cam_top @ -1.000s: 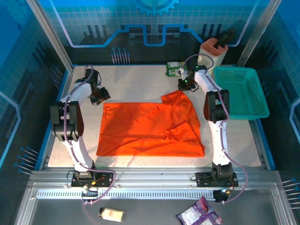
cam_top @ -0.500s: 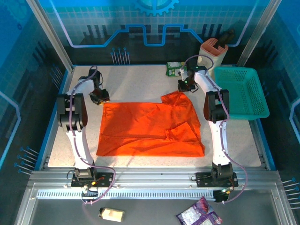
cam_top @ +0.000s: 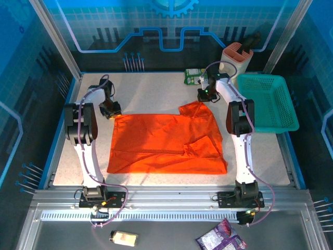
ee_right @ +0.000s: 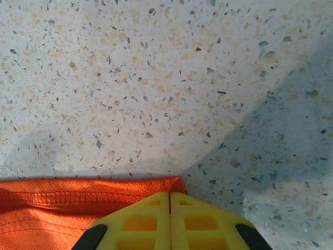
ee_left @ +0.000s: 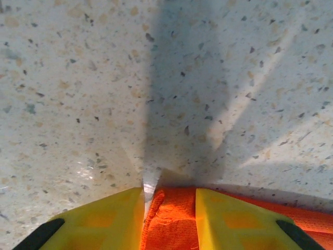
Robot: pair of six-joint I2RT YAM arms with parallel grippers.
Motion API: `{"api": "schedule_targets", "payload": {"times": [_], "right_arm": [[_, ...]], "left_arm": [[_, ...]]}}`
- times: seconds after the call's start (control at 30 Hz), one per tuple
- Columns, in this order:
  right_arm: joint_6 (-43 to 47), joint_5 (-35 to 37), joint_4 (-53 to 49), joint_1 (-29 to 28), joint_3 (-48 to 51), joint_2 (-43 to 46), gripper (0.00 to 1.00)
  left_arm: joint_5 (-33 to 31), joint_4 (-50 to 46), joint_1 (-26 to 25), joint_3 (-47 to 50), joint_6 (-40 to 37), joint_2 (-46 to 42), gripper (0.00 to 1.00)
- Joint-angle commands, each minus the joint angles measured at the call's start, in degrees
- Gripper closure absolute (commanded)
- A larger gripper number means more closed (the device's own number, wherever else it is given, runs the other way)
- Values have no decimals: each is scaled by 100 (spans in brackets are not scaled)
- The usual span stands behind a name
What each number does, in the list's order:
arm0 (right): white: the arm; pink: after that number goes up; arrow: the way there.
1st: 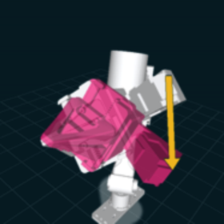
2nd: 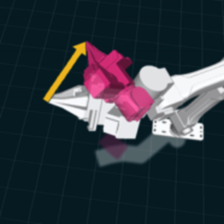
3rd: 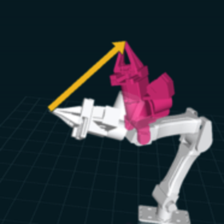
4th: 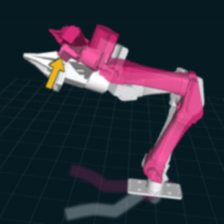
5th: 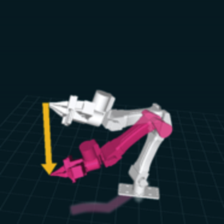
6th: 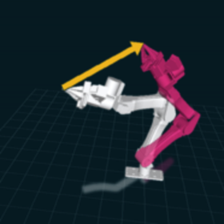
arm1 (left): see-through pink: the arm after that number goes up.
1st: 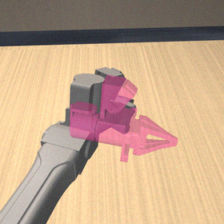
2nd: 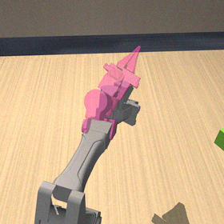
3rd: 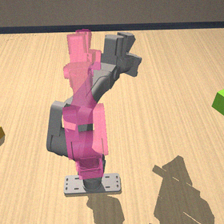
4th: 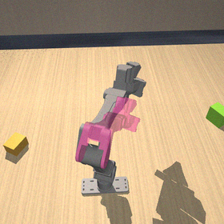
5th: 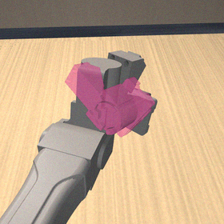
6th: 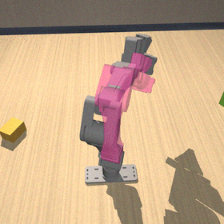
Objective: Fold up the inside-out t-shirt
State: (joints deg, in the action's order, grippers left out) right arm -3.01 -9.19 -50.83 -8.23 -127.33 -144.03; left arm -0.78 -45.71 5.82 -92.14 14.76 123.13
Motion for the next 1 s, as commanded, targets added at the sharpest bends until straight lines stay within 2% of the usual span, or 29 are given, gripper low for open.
{"api": "schedule_targets", "payload": {"times": [0.0,0.17,0.4,0.7,0.97], "right_arm": [[-60,-4,-191,-38,77,206,92],[-82,14,-182,-36,76,206,91],[-208,337,-129,-20,61,285,93],[-298,374,-30,105,-145,713,95],[-166,448,-356,93,255,1362,96]], "left_arm": [[-282,-348,-54,-200,-135,70,68],[-108,-277,-81,-279,-105,191,77],[-168,-62,-151,-478,-142,220,100],[-274,65,-151,-910,-108,-161,100],[-363,200,-117,-520,-27,-734,100]]}}
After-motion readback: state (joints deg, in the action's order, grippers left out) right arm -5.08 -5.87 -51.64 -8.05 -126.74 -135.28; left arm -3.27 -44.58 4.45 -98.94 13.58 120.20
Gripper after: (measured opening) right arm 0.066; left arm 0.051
